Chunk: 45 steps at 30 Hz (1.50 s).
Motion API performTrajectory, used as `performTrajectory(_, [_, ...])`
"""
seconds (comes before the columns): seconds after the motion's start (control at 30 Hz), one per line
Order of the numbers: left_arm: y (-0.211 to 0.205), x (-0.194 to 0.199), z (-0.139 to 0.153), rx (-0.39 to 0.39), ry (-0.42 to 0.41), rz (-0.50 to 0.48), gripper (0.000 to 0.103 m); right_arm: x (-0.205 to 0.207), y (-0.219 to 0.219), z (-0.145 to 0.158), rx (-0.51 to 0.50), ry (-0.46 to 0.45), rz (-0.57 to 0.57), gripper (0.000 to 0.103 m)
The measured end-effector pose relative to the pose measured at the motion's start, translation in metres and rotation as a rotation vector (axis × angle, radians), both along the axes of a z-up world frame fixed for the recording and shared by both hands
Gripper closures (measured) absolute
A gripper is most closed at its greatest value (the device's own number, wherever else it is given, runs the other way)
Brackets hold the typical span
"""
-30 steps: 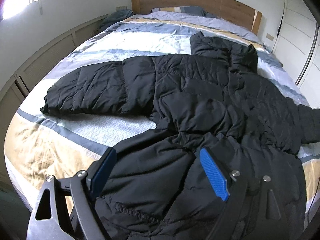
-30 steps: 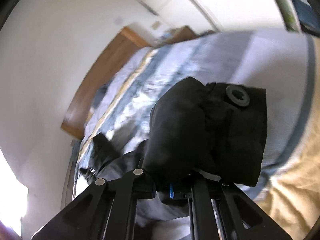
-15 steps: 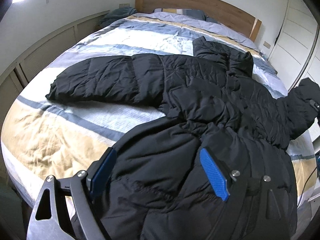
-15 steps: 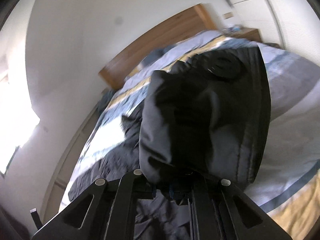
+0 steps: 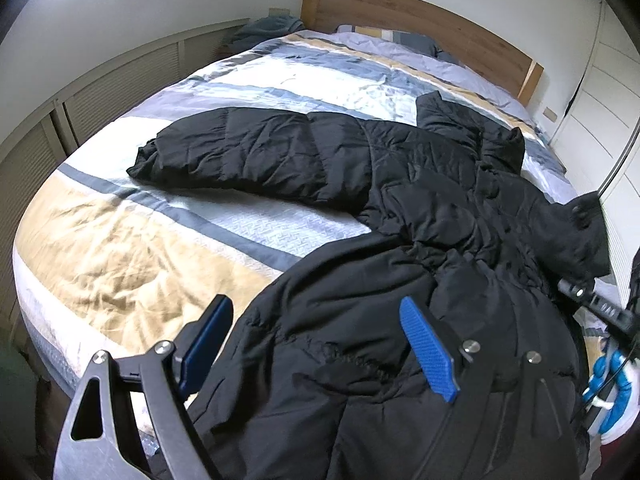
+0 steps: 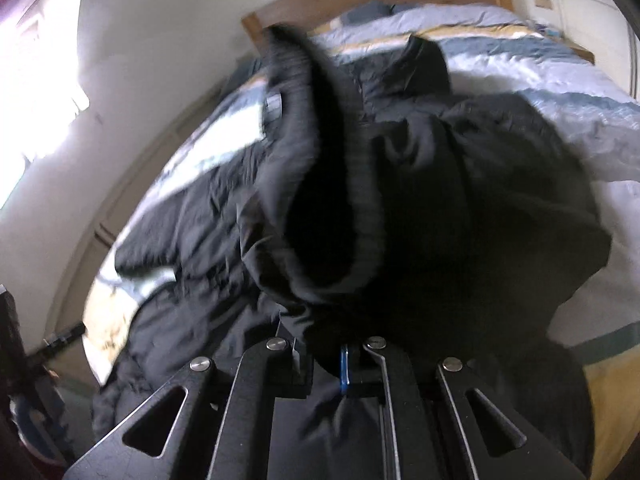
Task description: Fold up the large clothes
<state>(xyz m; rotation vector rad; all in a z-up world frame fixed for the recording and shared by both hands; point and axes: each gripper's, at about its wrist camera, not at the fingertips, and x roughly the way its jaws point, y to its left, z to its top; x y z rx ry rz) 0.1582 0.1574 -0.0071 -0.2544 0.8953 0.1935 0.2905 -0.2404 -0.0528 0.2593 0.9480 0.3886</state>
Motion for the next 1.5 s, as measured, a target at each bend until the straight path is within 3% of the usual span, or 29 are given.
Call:
performTrajectory(0.2, [-0.004, -0.005, 0.005, 0.016, -0.022, 0.028, 0.018, -0.001, 0.013, -0.015, -0.059, 0.049, 0.036, 0.082])
performTrajectory(0.27, [-0.006, -0.006, 0.007, 0.019, -0.032, 0.036, 0.018, -0.001, 0.015, -0.019, -0.053, 0.056, 0.044, 0.074])
performTrajectory(0.33, [-0.009, -0.005, 0.009, 0.020, -0.037, 0.037, 0.018, -0.007, 0.019, -0.019, -0.041, 0.056, 0.061, 0.057])
performTrajectory(0.4, [-0.013, -0.002, 0.007, 0.010, -0.016, 0.023, 0.018, -0.010, 0.024, -0.019, -0.028, 0.051, 0.089, 0.052])
performTrajectory(0.57, [-0.034, 0.014, 0.004, 0.015, 0.023, -0.030, 0.018, -0.024, 0.028, -0.010, 0.005, 0.038, 0.144, 0.051])
performTrajectory(0.73, [-0.087, 0.049, 0.006, 0.030, 0.025, -0.153, 0.018, -0.046, 0.011, 0.013, 0.043, -0.010, 0.210, 0.052])
performTrajectory(0.83, [-0.130, 0.080, 0.009, 0.045, 0.010, -0.234, 0.018, -0.037, -0.027, 0.032, 0.040, -0.070, 0.125, 0.052])
performTrajectory(0.9, [-0.161, 0.106, 0.009, 0.042, 0.001, -0.286, 0.018, -0.020, -0.052, 0.038, -0.020, -0.094, 0.056, 0.052])
performTrajectory(1.13, [-0.234, 0.181, -0.021, 0.032, 0.022, -0.369, 0.018, 0.044, -0.092, 0.022, -0.147, -0.096, -0.086, 0.052])
performTrajectory(1.33, [-0.242, 0.191, -0.071, 0.046, 0.130, -0.382, 0.017, 0.052, -0.085, -0.018, -0.175, -0.024, -0.068, 0.046])
performTrajectory(1.5, [-0.204, 0.166, -0.056, 0.023, 0.093, -0.360, 0.017, 0.043, -0.086, -0.031, -0.139, 0.047, -0.069, 0.040])
